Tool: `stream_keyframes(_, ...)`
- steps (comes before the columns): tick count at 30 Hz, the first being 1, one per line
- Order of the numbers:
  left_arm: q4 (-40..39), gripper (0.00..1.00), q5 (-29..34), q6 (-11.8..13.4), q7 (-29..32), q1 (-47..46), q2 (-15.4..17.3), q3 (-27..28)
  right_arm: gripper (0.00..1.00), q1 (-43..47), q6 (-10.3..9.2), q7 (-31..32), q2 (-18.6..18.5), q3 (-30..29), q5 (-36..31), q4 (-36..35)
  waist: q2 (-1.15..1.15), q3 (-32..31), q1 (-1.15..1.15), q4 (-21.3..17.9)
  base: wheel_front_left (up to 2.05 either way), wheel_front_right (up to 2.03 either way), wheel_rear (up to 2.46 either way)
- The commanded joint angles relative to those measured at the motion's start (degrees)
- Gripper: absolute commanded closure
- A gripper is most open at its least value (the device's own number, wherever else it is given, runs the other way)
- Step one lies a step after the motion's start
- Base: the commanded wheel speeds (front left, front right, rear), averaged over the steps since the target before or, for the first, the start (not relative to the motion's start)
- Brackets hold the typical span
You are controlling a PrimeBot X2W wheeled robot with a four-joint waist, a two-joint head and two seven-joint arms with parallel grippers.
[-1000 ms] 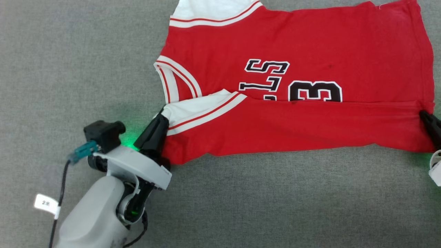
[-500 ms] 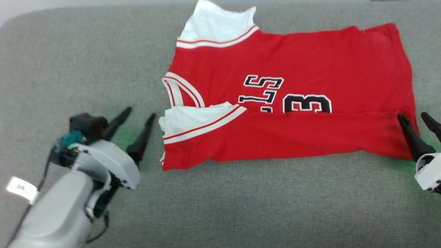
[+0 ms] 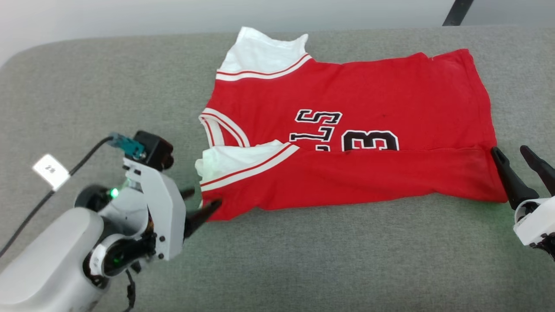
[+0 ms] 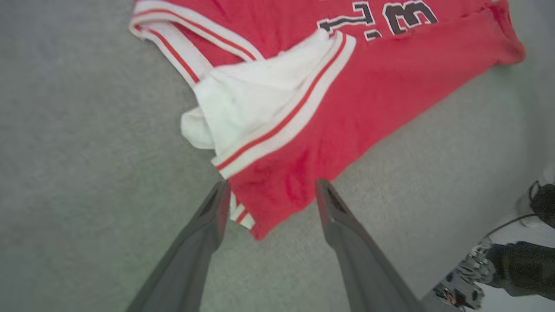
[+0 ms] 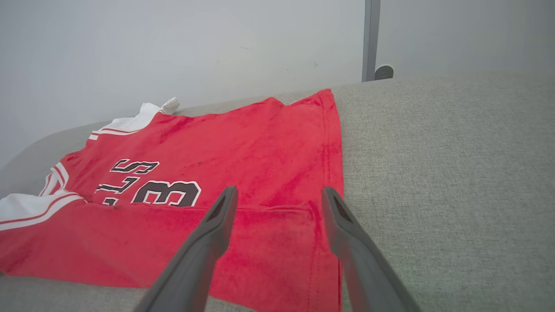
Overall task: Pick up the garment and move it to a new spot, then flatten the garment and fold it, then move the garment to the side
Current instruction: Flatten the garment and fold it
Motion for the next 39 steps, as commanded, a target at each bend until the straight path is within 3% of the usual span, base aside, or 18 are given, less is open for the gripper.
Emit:
stream_keyframes(1, -0.3, 0.00, -2.4, 0.8, 3.2, 0.8, 0.7, -0.1, 0.00, 0.2, -0.09, -0.1, 0.4, 0.0, 0.2, -0.3, 0.00, 0.6, 0.00, -0.9, 0.00, 0.00, 0.00)
stream_keyframes(6, 1.1, 0.00, -6.9, 2.9, 9.0, 0.8, 1.2, 0.3, 0.00, -0.3, -0.09, -0.4, 0.8, -0.2, 0.5, -0.4, 0.00, 2.1, 0.00, -2.8, 0.00, 0.00, 0.00)
stream_keyframes(11, 4.5, 0.00, -9.6, 1.6, 9.2, 0.7, 0.0, 1.2, 0.00, -0.8, -0.09, -0.7, 0.8, -0.2, 0.8, -0.6, 0.00, 3.7, 0.00, -4.4, 0.00, 0.00, 0.00)
stream_keyframes(19, 11.6, 0.00, -8.9, -0.6, 7.0, 0.0, -2.4, 0.5, 0.00, -1.5, -0.09, -0.3, 0.1, 0.6, 1.0, -0.9, 0.00, 5.4, 0.00, -5.6, 0.00, 0.00, 0.00)
stream_keyframes(20, 12.2, 0.11, -9.0, -0.9, 6.8, 0.0, -2.9, 0.4, 0.00, -1.6, -0.09, 0.1, -0.2, 0.8, 1.0, -1.1, 0.00, 5.6, 0.00, -5.6, 0.00, 0.00, 0.00)
stream_keyframes(21, 12.8, 0.27, -9.0, -1.1, 6.5, -0.2, -3.3, 0.3, 0.00, -1.7, -0.09, 0.5, -0.4, 1.1, 1.0, -1.2, 0.00, 5.7, 0.00, -5.6, 0.00, 0.00, 0.00)
stream_keyframes(22, 13.3, 0.52, -9.0, -1.5, 6.4, -0.2, -3.7, 0.2, 0.00, -1.9, -0.09, 1.1, -0.7, 1.4, 1.1, -1.4, 0.00, 5.7, 0.00, -5.5, 0.00, 0.00, 0.00)
stream_keyframes(23, 13.6, 0.67, -9.1, -2.0, 6.2, -0.3, -4.1, -0.1, 0.00, -2.0, -0.09, 2.0, -1.0, 1.8, 1.1, -1.6, 0.00, 5.8, 0.00, -5.4, 0.00, 0.00, 0.00)
stream_keyframes(24, 13.9, 1.00, -9.0, -2.5, 6.0, -0.4, -4.5, -0.2, 0.00, -2.1, -0.09, 2.9, -1.4, 2.5, 1.0, -1.9, 0.00, 5.8, 0.00, -5.4, 0.00, 0.00, 0.00)
stream_keyframes(32, 14.6, 1.00, -7.2, -5.5, 3.0, -0.2, -6.5, -1.9, 0.00, -3.4, -0.09, 13.5, -7.5, 7.2, -1.0, -2.8, 0.00, 4.9, 0.00, -3.3, 0.00, 0.00, 0.00)
stream_keyframes(39, 14.8, 1.00, -6.3, -6.4, 1.7, -0.6, -7.2, -2.7, 0.00, -5.2, -0.09, 23.8, -10.9, 10.0, 0.1, -2.7, 0.00, 5.0, 0.00, -1.7, 0.00, 0.00, 0.00)
